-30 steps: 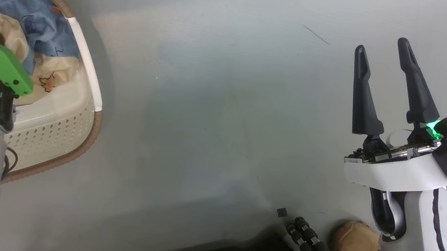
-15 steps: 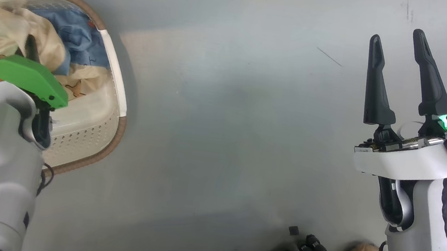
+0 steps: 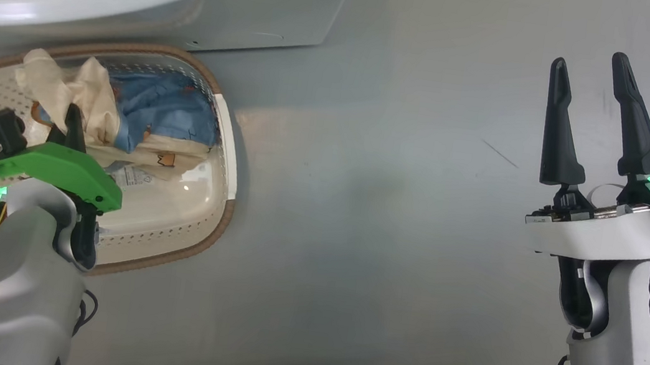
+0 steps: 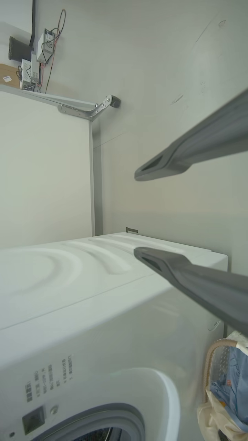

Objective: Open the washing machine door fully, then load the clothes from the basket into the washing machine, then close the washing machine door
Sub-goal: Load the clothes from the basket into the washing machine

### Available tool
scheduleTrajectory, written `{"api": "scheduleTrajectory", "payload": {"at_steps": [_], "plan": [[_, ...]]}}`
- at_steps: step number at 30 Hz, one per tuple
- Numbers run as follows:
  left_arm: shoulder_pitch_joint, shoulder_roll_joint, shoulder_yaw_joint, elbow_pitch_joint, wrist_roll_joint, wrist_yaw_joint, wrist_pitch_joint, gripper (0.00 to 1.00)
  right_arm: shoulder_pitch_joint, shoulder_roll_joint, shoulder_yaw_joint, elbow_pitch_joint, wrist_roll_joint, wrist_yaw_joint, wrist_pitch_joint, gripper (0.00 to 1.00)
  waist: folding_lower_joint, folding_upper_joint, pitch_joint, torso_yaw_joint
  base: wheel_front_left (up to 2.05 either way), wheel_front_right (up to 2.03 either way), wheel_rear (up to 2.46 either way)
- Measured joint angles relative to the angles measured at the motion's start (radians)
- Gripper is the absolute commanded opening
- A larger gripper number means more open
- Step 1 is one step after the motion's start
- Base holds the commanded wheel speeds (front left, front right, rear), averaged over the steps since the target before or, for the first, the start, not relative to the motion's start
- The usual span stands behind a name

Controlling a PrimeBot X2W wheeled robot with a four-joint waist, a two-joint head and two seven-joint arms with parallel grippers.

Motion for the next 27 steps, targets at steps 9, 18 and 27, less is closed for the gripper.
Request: {"api": "scheduleTrajectory", "payload": {"at_steps": [9, 18, 27], "plan": [[0.087, -0.010, -0.016, -0.091, 0.009, -0.009, -0.003, 0.00, 0.061, -0.015, -0.012, 0.027, 0.000, 0.000, 0.000, 1.00, 0.0000, 0.0000, -0.125, 0.063, 0.00, 0.00, 0.00], [0.206, -0.011, 0.012, -0.295, 0.052, -0.009, -0.003, 0.00, 0.124, -0.014, -0.003, 0.047, 0.002, 0.000, 0.000, 1.00, -0.0001, 0.0000, -0.257, 0.110, 0.00, 0.00, 0.00], [0.381, -0.011, 0.032, -0.464, 0.126, 0.013, -0.003, 0.00, 0.211, -0.013, 0.000, 0.068, 0.005, 0.000, 0.000, 1.00, -0.0001, 0.0000, -0.405, 0.134, 0.00, 0.00, 0.00]]}}
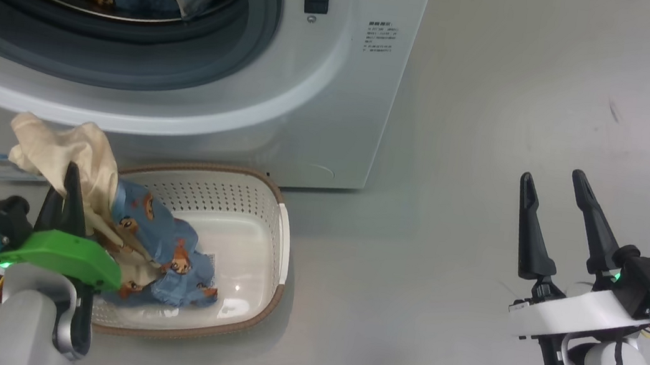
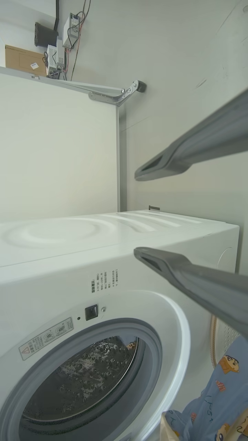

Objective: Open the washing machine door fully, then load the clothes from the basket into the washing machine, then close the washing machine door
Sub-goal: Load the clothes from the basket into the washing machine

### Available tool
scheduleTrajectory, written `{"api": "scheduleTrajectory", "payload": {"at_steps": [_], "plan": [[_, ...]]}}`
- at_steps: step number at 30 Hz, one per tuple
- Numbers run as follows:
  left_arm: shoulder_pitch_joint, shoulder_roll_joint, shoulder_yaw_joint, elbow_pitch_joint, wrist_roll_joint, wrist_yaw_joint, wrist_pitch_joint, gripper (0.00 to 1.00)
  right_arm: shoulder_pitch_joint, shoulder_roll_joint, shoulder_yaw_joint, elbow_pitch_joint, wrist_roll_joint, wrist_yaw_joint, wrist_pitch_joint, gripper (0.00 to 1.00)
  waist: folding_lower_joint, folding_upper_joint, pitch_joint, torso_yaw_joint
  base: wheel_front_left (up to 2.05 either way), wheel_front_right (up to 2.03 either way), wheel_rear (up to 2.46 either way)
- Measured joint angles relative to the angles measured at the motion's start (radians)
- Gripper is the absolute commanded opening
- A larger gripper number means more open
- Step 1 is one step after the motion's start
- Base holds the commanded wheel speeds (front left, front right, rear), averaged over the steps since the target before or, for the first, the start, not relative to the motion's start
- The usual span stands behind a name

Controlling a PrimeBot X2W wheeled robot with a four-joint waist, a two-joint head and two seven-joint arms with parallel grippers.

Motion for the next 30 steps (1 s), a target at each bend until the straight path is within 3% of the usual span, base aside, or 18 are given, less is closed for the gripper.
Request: {"api": "scheduleTrajectory", "payload": {"at_steps": [20, 30], "plan": [[0.326, 0.000, 0.003, -0.197, 0.045, 0.044, 0.000, 0.00, 0.179, 0.000, 0.059, 0.033, 0.005, 0.000, 0.000, 1.00, 0.0000, 0.0000, -0.281, 0.005, 0.00, 0.00, 0.00], [0.407, 0.000, -0.017, -0.284, 0.045, 0.061, 0.000, 0.00, 0.217, -0.001, 0.052, 0.021, 0.007, 0.000, 0.000, 1.00, 0.0000, 0.0000, -0.332, -0.035, 0.00, 0.00, 0.00]]}}
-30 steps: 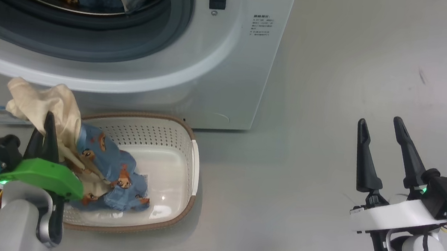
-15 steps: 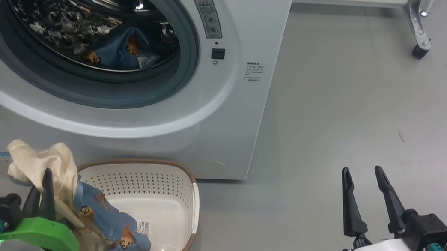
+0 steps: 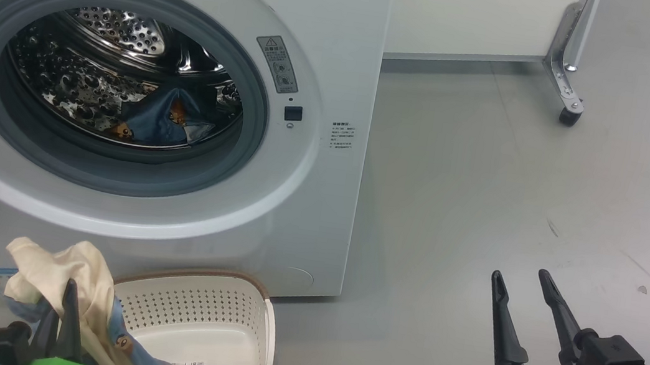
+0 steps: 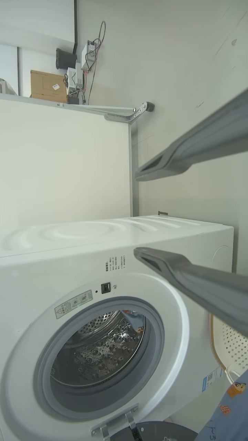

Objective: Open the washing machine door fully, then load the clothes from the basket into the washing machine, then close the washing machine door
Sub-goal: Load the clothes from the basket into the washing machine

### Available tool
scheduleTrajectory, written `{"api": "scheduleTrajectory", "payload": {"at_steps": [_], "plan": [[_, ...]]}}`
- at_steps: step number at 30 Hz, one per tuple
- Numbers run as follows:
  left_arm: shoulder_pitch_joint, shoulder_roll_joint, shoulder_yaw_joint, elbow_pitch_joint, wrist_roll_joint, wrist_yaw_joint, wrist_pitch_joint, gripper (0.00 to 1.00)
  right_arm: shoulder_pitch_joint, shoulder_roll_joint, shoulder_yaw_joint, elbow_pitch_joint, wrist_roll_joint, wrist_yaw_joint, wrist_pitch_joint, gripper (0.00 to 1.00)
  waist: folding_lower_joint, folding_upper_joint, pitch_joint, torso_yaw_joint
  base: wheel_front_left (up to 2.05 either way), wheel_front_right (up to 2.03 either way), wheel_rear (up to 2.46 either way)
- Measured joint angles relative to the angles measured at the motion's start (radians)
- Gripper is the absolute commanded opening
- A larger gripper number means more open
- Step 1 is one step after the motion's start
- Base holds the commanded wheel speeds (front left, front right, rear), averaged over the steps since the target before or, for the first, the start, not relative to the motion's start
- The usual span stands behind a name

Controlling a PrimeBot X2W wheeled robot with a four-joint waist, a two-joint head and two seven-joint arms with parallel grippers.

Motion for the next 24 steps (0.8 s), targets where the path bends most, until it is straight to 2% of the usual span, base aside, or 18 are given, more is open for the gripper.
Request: {"api": "scheduleTrajectory", "payload": {"at_steps": [15, 24], "plan": [[0.027, 0.001, -0.054, -0.082, -0.035, 0.015, 0.000, 0.00, 0.001, 0.000, 0.029, -0.027, 0.000, 0.000, 0.000, 1.00, 0.0000, 0.0000, 0.039, -0.028, 0.00, 0.00, 0.00], [-0.142, 0.001, -0.045, -0.089, -0.026, 0.034, 0.049, 0.00, -0.012, 0.003, 0.067, -0.054, 0.008, 0.000, 0.000, 1.00, 0.0000, 0.0000, 0.121, -0.057, 0.00, 0.00, 0.00]]}}
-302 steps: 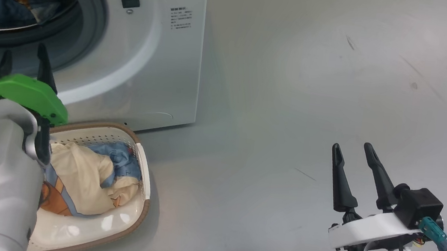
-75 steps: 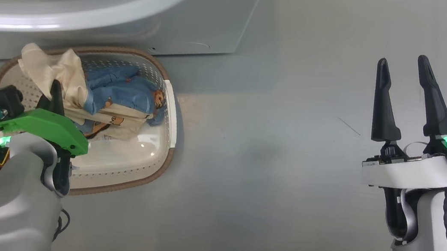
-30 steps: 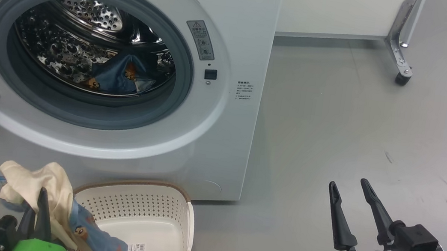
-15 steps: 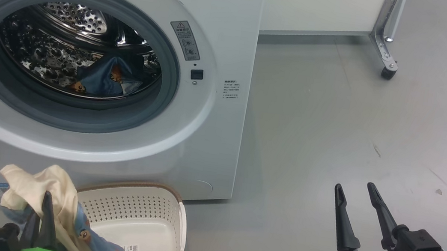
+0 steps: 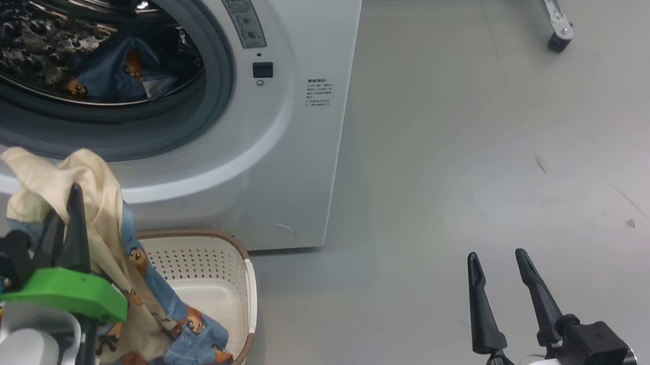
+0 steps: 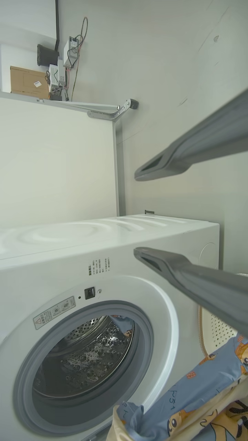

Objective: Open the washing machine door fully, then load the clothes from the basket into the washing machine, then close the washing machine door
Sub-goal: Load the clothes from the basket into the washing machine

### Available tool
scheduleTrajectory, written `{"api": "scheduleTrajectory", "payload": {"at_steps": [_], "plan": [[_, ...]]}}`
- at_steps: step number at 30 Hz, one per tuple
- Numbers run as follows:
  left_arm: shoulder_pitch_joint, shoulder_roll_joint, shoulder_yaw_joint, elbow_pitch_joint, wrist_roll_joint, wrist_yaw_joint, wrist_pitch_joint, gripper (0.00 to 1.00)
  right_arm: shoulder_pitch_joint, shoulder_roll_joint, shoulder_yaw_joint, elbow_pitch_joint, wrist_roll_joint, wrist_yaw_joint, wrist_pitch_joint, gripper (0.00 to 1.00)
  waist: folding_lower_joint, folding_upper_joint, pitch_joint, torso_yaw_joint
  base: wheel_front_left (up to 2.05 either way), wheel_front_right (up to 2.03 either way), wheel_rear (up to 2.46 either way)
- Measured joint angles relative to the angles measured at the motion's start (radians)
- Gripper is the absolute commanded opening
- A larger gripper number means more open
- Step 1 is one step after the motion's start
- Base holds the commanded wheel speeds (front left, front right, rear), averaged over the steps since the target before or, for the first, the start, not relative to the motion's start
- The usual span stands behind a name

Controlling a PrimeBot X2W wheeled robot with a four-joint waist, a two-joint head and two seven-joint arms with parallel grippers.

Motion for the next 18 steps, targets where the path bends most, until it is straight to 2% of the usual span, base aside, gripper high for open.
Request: {"api": "scheduleTrajectory", "payload": {"at_steps": [4, 18], "plan": [[-0.094, 0.025, 0.027, 0.019, 0.000, 0.010, 0.037, 0.00, -0.038, 0.002, 0.014, -0.008, 0.009, 0.000, 0.000, 1.00, 0.0000, 0.0000, 0.048, -0.019, 0.00, 0.00, 0.00], [-0.443, 0.209, 0.113, 0.111, 0.028, 0.030, 0.162, 0.00, -0.141, 0.007, 0.067, -0.034, 0.022, 0.000, 0.000, 1.00, 0.0001, 0.0000, 0.228, -0.120, 0.00, 0.00, 0.00]]}}
